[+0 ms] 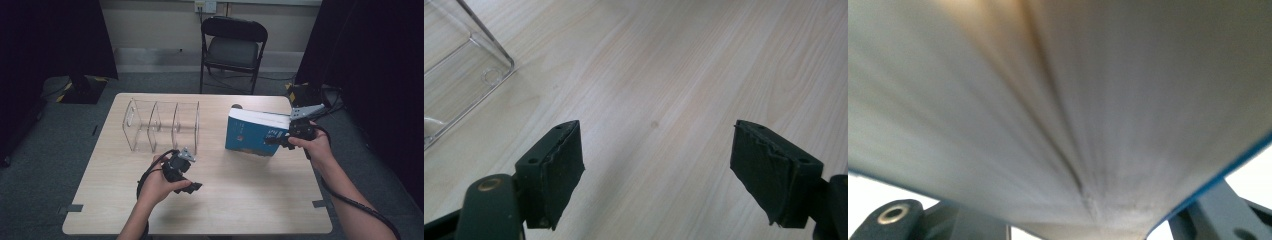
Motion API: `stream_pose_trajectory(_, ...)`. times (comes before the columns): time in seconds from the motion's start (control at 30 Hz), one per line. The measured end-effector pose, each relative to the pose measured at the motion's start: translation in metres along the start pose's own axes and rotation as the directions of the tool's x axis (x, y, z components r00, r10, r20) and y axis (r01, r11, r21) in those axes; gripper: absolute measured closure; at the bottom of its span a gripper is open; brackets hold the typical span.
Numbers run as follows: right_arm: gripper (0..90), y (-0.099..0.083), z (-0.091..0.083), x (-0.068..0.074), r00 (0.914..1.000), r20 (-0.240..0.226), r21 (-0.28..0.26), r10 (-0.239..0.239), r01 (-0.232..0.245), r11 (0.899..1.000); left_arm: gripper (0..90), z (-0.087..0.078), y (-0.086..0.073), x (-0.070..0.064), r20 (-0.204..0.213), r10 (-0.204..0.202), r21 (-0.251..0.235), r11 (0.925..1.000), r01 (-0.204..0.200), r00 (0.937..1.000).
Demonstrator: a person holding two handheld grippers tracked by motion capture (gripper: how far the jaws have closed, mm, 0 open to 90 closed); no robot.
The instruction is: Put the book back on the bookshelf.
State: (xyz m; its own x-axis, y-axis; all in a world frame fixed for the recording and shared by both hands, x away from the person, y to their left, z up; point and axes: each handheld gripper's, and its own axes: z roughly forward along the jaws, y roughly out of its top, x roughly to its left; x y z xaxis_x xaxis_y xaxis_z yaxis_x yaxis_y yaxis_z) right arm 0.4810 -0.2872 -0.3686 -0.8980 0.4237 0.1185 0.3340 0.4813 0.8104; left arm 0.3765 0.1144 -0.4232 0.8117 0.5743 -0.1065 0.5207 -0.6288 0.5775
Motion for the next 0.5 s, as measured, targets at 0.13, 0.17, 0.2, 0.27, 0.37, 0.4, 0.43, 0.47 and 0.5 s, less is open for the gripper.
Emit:
stream_pose_trajectory(0.13,53.9,0.0028,-0.0006,-0.0017,0.9999,0.012,0.008,-0.005,0.005,1.000,21.0,-0.0013,-0.0014,0.0008,0.007,-0.006,-0.012,0.9999,0.006,1.0000)
stream_pose_trajectory(0.17,54.1,0.0034,-0.0008,-0.0019,0.9999,0.015,0.010,-0.004,0.004,1.000,21.0,-0.0013,-0.0016,0.0007,0.007,-0.006,-0.012,0.9999,0.006,1.0000)
stream_pose_trajectory(0.2,54.2,0.0039,-0.0009,-0.0020,0.9998,0.017,0.013,-0.003,0.003,1.000,21.0,-0.0013,-0.0020,0.0007,0.006,-0.003,-0.007,1.0000,0.003,1.0000)
stream_pose_trajectory(0.27,54.5,0.0051,-0.0009,-0.0027,0.9996,0.025,0.018,-0.011,0.010,1.000,21.0,0.0001,-0.0028,0.0003,0.000,-0.006,-0.005,1.0000,0.006,1.0000)
stream_pose_trajectory(0.37,54.7,0.0064,-0.0013,-0.0038,0.9994,0.034,0.023,-0.002,0.001,1.000,21.3,0.0007,-0.0046,0.0016,-0.002,-0.010,-0.002,0.9999,0.010,0.9999)
stream_pose_trajectory(0.4,54.9,0.0070,-0.0014,-0.0041,0.9994,0.035,0.026,-0.007,0.006,1.000,21.5,0.0006,-0.0050,0.0022,0.008,-0.016,-0.007,0.9998,0.016,0.9998)
stream_pose_trajectory(0.43,54.9,0.0074,-0.0014,-0.0045,0.9994,0.034,0.030,-0.011,0.010,0.999,21.5,0.0006,-0.0054,0.0021,-0.003,-0.018,-0.004,0.9998,0.018,0.9998)
stream_pose_trajectory(0.47,54.9,0.0082,-0.0014,-0.0044,0.9994,0.032,0.036,-0.013,0.012,0.999,21.5,0.0006,-0.0058,0.0026,-0.001,-0.016,-0.005,0.9999,0.016,0.9999)
stream_pose_trajectory(0.5,54.9,0.0092,-0.0014,-0.0042,0.9995,0.029,0.045,-0.015,0.014,0.999,21.5,0.0005,-0.0061,0.0033,-0.005,-0.013,0.001,0.9999,0.013,0.9999)
